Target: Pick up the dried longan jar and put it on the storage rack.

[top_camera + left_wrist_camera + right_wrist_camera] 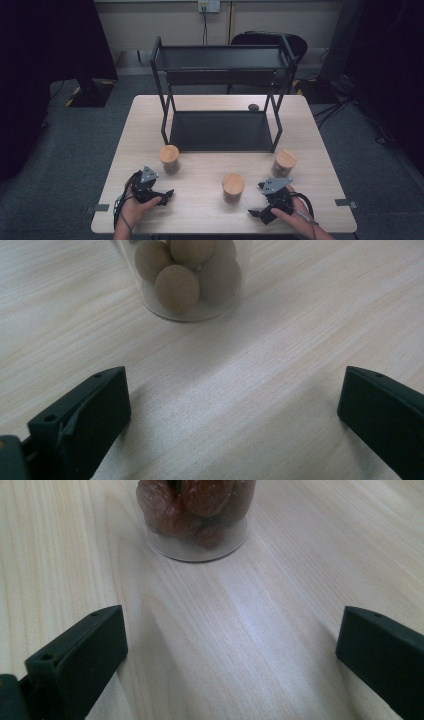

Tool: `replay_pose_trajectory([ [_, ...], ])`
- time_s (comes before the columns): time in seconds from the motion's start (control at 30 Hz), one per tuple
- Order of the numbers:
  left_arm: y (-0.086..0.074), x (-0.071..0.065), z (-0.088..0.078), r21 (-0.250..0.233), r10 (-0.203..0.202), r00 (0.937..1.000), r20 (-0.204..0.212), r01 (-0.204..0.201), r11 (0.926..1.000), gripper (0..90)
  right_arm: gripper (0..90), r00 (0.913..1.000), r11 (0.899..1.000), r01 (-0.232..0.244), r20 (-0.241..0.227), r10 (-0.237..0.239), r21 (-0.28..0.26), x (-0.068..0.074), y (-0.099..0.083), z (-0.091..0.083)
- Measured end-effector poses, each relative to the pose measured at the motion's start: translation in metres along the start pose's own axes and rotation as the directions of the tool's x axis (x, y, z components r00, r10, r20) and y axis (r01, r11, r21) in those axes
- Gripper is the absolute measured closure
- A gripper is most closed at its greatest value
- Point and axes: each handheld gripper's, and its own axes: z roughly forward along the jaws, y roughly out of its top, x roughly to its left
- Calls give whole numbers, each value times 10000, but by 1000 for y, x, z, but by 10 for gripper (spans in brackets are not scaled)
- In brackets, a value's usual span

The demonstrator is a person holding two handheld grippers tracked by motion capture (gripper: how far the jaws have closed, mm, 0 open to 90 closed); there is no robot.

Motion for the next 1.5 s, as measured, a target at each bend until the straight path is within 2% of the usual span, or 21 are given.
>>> replay_pose_trajectory([
  [1.0, 1, -1, 1, -47, -171, 9998, -92, 170, 9998, 6, 0, 10000, 10000, -1, 1, 1, -2, 0, 0, 0],
  [1.13, 3, 2, 0, -36, -226, 9997, -82, 225, 9997, 31, 0, 10000, 10000, -3, 2, 3, -4, 0, 0, 0],
  [1.37, 9, 8, -2, -365, -398, 9992, -33, 396, 9985, 29, 0, 10000, 10000, -1, 2, 1, -4, 0, 0, 0],
  [1.5, 12, 11, -2, -551, -623, 9980, 42, 624, 9965, 29, 0, 10000, 10000, -2, 3, 2, -5, 0, 0, 0],
])
